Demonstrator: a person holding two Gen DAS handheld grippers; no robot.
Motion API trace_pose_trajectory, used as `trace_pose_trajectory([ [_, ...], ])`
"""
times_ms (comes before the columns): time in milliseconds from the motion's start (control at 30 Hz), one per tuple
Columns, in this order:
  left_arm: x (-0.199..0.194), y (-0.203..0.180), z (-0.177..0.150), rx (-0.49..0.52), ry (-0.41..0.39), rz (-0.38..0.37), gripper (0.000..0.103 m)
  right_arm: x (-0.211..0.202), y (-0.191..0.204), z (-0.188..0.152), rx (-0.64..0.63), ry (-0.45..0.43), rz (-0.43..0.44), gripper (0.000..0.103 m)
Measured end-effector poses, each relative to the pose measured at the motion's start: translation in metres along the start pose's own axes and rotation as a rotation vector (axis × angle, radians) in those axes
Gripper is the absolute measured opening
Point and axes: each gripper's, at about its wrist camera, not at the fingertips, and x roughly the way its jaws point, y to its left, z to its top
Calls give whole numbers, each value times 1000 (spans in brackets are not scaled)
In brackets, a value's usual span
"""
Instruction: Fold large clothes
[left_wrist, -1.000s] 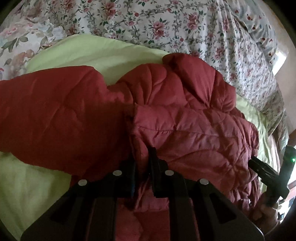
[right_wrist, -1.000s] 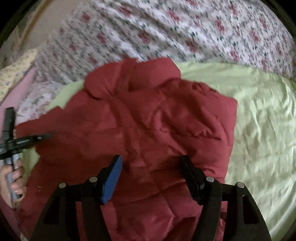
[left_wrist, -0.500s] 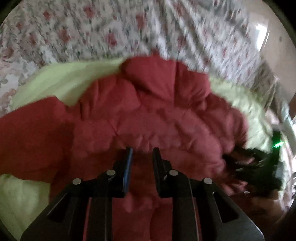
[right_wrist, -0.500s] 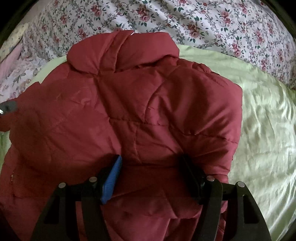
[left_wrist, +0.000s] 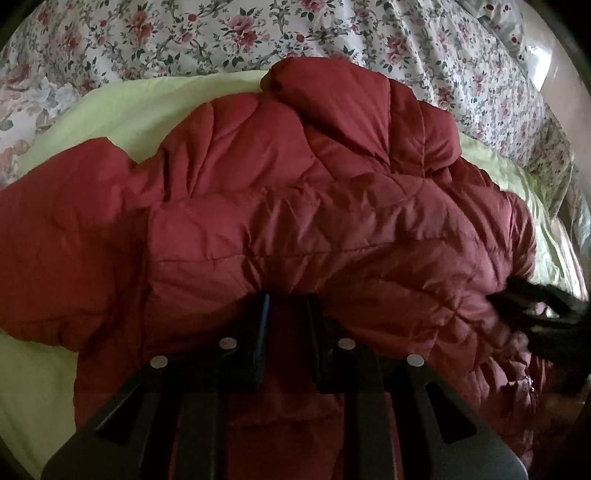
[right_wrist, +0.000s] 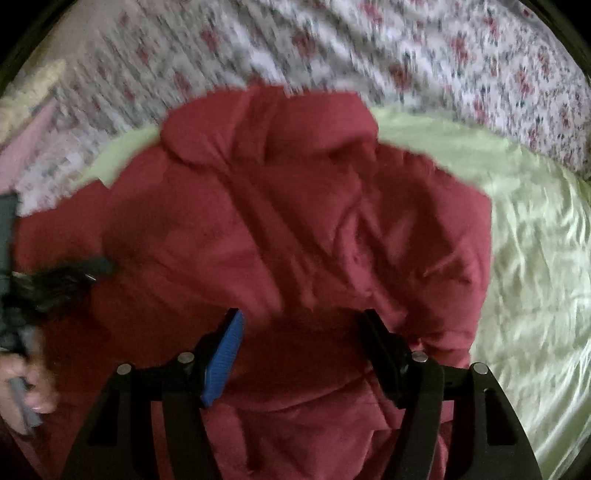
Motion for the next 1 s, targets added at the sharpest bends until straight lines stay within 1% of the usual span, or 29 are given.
trace_pose_trajectory([
  [100,2,0,1,0,-1,-11,18,7,-7,-4,18,-10,12,67],
  [167,1,1,1,-1,0,-24,18,7,-6,-5,11,-8,2,67],
  [233,-3,6,1,-18,6,-61,18,7,-5,-5,12,-9,1,67],
  [333,-15,17,0,-66,12,-118,18,0,-7,-4,31,-20,23,67],
  [433,-27,26,-3,-89,6,-128,18,-16,-10,-6,54,-38,55,67],
  [500,-40,35,-8,-111,-13,-102,26,-27,-9,-7,68,-54,68,67],
  [533,-44,39,-11,-125,-24,-94,36,-32,-10,-8,75,-60,75,67],
  [567,-50,46,-13,-144,-36,-91,41,-38,-10,-9,81,-66,83,67],
  [600,-55,53,-17,-166,-48,-87,43,-43,-11,-10,86,-71,91,67],
  [667,-63,66,-21,-203,-61,-71,50,-50,-12,-12,90,-75,103,67],
  [800,-73,101,-33,-291,-79,-47,57,-67,-9,-21,94,-77,131,67],
  [867,-76,119,-38,-335,-86,-29,62,-73,-7,-26,94,-77,152,67],
  [933,-79,140,-44,-384,-95,-3,65,-78,-5,-30,91,-79,164,67],
  [1000,-81,162,-51,-443,-96,10,65,-86,-1,-35,82,-85,175,67],
])
